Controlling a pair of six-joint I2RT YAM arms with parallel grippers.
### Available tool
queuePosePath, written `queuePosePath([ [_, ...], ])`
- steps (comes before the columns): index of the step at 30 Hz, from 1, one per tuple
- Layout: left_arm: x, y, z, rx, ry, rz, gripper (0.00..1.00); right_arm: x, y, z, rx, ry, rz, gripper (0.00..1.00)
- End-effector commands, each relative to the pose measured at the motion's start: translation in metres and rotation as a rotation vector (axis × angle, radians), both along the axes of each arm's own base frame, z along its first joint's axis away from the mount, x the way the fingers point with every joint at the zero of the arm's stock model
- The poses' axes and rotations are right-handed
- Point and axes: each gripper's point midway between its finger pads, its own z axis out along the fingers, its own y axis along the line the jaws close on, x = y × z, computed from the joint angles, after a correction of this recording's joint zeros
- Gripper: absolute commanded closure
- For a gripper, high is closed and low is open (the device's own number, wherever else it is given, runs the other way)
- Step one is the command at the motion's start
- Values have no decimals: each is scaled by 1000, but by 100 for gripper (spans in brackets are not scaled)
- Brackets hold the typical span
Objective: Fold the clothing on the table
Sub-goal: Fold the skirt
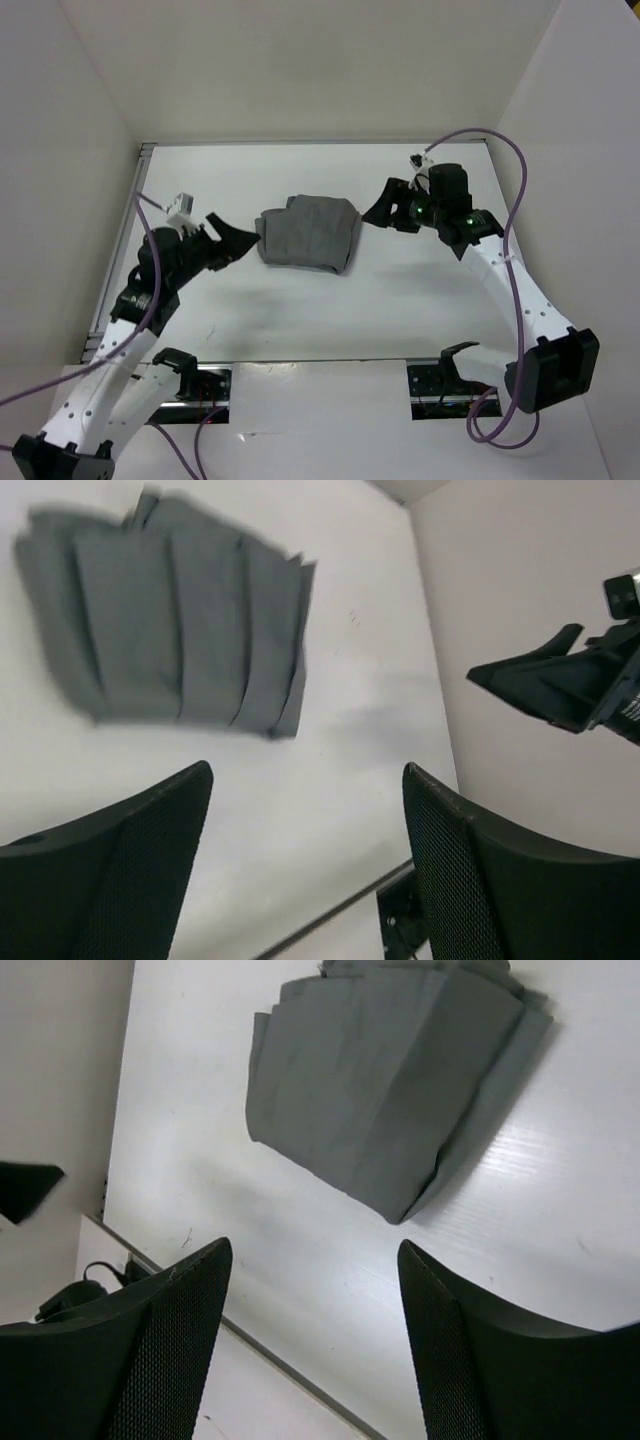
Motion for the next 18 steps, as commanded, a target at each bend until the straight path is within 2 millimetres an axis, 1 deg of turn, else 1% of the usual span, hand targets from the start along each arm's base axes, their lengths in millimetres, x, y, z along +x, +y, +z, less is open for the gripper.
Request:
queuePosePath([
  [1,-27,10,-53,-75,152,76,16,-19,-11,-24,15,66,-60,27],
  [2,-36,12,-74,-78,199,84,16,-25,-10,-27,37,78,-63,27],
  [3,-42,12,-78,-116,221,99,16,-32,-10,-16,87,54,-86,27],
  [4,-49,14,-73,-154,184,102,15,-41,-12,-27,99,75,-98,27],
  [5,-56,12,-78,-185,201,94,15,-42,-18,-25,102,59,-141,27],
  [6,-63,12,-97,-233,262,118,15,-48,-23,-5,125,-6,-162,26],
  [7,-70,15,-86,-276,196,121,15,-51,-26,-1,135,-24,-183,23],
  [8,-75,19,-88,-290,194,139,14,-54,-29,3,139,-47,-192,21],
  [9,-81,26,-73,-344,113,163,14,-62,-33,9,160,-76,-211,19],
  [10,-86,29,-79,-359,119,176,14,-67,-34,12,184,-82,-219,14],
  [11,-90,30,-79,-384,105,175,14,-69,-38,20,193,-111,-244,11],
  [12,-91,31,-82,-404,117,190,14,-78,-41,30,213,-159,-241,8],
  [13,-89,28,-83,-386,120,175,14,-83,-42,37,237,-190,-241,3],
  [14,-86,25,-83,-370,123,154,14,-90,-41,44,257,-223,-221,1],
  [15,-86,23,-81,-364,110,139,14,-101,-44,58,293,-284,-217,1],
  [16,-87,23,-77,-359,97,136,14,-106,-45,59,307,-294,-219,0],
  [17,-90,24,-73,-367,76,131,14,-110,-47,65,315,-320,-227,0],
  [18,-93,28,-78,-362,80,151,13,-115,-50,68,332,-343,-237,0],
])
